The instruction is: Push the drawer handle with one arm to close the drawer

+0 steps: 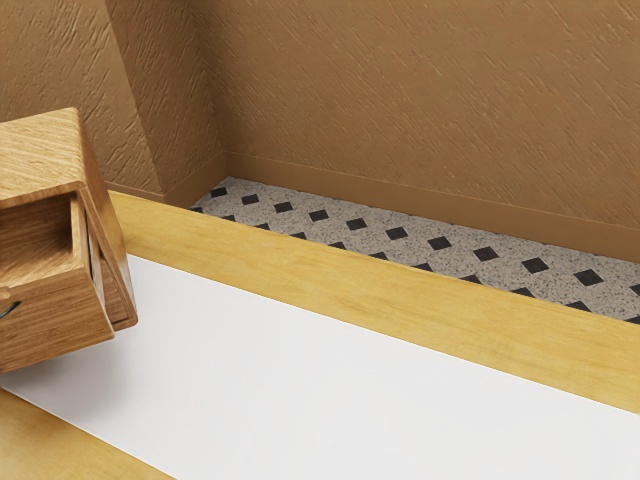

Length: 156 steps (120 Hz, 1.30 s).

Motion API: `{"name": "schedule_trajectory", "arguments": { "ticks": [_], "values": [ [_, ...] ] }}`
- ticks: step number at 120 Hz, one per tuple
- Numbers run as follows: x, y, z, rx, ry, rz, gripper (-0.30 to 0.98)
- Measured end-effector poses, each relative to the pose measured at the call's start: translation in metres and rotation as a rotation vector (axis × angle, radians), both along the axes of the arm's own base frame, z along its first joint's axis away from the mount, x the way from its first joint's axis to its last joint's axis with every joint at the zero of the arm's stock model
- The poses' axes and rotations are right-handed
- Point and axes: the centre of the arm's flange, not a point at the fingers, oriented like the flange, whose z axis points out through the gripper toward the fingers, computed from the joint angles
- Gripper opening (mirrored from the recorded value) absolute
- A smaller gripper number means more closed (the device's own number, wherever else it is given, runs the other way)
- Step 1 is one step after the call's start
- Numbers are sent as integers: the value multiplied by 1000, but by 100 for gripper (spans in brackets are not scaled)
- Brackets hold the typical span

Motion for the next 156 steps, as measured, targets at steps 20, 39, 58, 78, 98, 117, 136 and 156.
{"name": "schedule_trajectory", "arguments": {
  "ticks": [20, 39, 58, 78, 98, 117, 136, 156],
  "values": [
    [18, 10, 44, 167, -249, -14, 69],
    [44, -38, 104, 270, -440, -126, 69],
    [63, -54, 107, 290, -475, -174, 69],
    [77, -69, 102, 309, -466, -207, 47],
    [64, -119, 90, 317, -442, -257, 15],
    [43, -132, 61, 323, -366, -188, 0],
    [33, -128, 9, 321, -271, -88, -6],
    [34, -116, -45, 319, -196, 19, -7]
  ]
}}
